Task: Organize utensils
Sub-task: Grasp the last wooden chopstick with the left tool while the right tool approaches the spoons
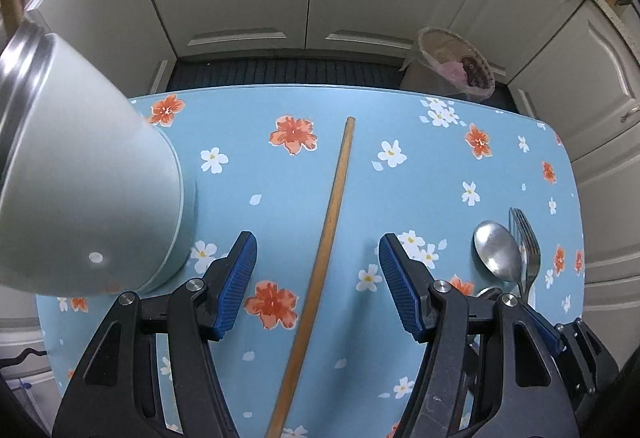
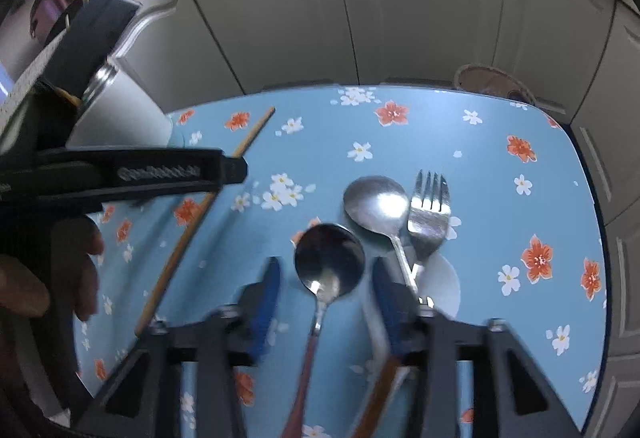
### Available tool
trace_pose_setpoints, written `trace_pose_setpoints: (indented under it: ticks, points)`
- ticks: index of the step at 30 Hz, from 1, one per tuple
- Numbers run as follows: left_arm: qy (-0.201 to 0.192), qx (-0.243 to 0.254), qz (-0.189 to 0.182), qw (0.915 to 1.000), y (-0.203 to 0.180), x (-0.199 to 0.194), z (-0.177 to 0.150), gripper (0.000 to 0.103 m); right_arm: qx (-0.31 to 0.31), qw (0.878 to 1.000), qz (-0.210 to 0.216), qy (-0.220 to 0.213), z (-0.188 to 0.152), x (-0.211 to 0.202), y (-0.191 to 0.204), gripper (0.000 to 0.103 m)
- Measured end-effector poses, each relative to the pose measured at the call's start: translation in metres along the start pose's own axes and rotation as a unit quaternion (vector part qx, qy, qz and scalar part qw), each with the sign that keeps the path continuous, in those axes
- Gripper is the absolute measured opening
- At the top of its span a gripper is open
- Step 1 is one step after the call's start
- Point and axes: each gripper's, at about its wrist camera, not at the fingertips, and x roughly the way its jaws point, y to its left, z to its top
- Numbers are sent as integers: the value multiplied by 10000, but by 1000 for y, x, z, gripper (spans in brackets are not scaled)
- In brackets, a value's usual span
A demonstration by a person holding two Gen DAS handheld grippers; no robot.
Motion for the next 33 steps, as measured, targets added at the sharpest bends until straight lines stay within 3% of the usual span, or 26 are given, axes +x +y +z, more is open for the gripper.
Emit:
trace_pose_setpoints:
  ticks: [6, 7, 12, 14, 21, 22, 25, 30, 31, 33]
  points:
    - [48, 32, 3, 10000, -1, 5, 3, 63, -18, 9996, -279, -46, 2, 11, 9, 48]
    - [57, 39, 11, 10000, -1, 5, 3, 63, -31, 9996, -279, -19, 2, 13, 9, 39]
    - [53, 69, 52, 9999, -5, 9, 4, 63, -73, 9998, -156, -22, -1, 11, 2, 38]
    - [47, 87, 74, 9999, -8, 10, 4, 63, -174, 9998, -105, 5, -4, 7, -2, 6]
    - [-1, 355, 310, 9989, -19, 15, -2, 63, 53, 9997, 232, 22, -9, -6, -23, 6]
    - [-5, 365, 335, 9988, -20, 15, -2, 63, 91, 9997, 244, -19, -9, -9, -24, 11]
    - [12, 394, 339, 9987, -23, 17, 0, 63, 221, 9990, 398, -49, -9, -18, -26, 39]
    - [-93, 566, 255, 9980, -30, 18, 2, 62, 260, 9979, 595, -90, -11, -35, -27, 41]
    - [-106, 591, 242, 9979, -30, 18, 2, 59, 322, 9972, 659, -114, -11, -36, -27, 41]
    - [-181, 646, 202, 9975, -31, 16, 4, 28, 553, 9946, 847, -219, -10, -47, -35, 42]
